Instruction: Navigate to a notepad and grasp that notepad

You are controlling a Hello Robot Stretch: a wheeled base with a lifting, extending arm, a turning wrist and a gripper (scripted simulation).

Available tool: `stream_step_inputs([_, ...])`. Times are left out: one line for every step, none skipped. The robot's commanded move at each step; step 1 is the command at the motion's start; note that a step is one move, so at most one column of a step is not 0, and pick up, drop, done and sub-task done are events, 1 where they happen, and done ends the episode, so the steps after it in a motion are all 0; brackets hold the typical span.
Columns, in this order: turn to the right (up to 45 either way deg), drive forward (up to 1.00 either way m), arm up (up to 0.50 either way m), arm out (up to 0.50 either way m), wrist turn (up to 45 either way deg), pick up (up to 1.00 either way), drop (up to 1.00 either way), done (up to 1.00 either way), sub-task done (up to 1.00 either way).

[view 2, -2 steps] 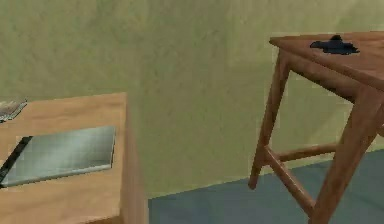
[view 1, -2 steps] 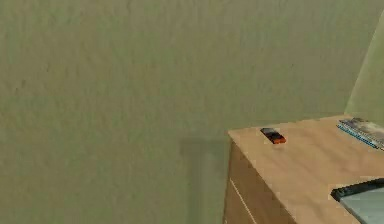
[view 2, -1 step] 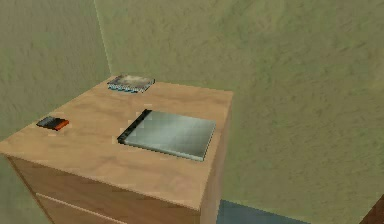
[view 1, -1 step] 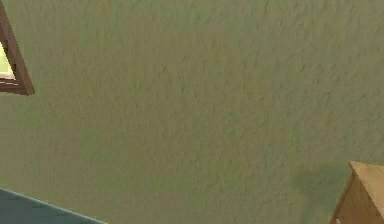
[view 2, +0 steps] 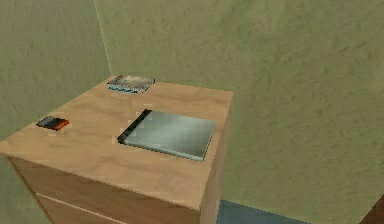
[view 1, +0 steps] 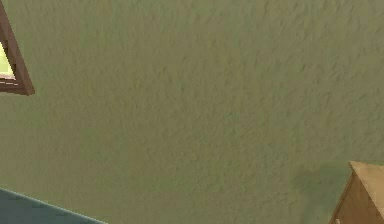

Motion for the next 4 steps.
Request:
stream_step_inputs([0.0,0.0,0.38,0.0,0.0,0.0,0.0,0.0,0.0])
stream_step_inputs([0.0,0.0,0.0,0.18,0.0,0.0,0.0,0.0,0.0])
stream_step_inputs([0.0,0.0,0.0,0.0,45.0,0.0,0.0,0.0,0.0])
stream_step_inputs([0.0,0.0,0.0,0.0,45.0,0.0,0.0,0.0,0.0])
